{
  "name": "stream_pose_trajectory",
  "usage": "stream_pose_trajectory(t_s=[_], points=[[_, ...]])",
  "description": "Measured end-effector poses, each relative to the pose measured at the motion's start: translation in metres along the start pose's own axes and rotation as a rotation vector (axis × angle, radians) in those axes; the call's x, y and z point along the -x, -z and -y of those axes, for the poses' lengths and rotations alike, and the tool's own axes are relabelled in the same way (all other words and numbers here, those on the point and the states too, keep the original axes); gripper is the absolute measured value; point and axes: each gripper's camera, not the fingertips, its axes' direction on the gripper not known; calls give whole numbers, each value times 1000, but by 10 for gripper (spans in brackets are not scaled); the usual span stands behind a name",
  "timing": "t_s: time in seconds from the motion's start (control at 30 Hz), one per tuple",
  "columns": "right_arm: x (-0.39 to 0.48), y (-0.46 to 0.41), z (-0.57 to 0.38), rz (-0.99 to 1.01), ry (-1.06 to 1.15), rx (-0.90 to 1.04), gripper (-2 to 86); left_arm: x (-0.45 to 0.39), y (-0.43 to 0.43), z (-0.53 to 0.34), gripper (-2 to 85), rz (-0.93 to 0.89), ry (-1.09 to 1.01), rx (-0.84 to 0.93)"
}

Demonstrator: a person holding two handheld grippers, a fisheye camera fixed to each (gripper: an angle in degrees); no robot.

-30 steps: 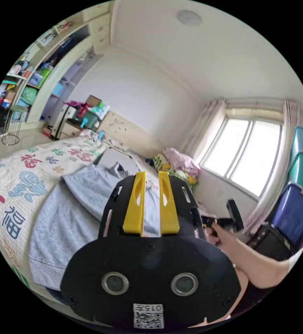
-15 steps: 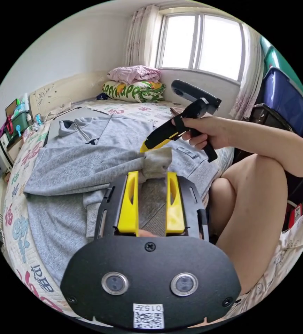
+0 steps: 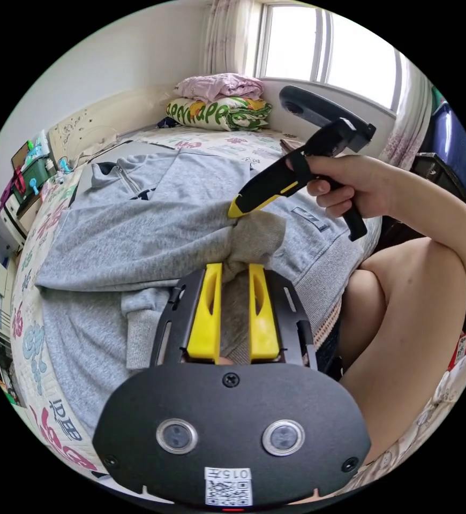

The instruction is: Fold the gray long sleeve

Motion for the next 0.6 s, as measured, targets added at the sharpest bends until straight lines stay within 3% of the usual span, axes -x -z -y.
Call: stream_pose_trajectory(t_s=[0.13,0.37,0.47,0.6], points=[[7,1,4,-91,21,-22,40,-1,26,5,11,-16,-25,12],[8,-8,18,-125,19,9,42,-9,46,8,6,32,-20,-3],[5,-7,22,-92,10,15,49,-20,66,13,27,77,-55,-82],[-3,-5,28,-34,-16,13,56,-12,60,30,121,79,-24,-8]])
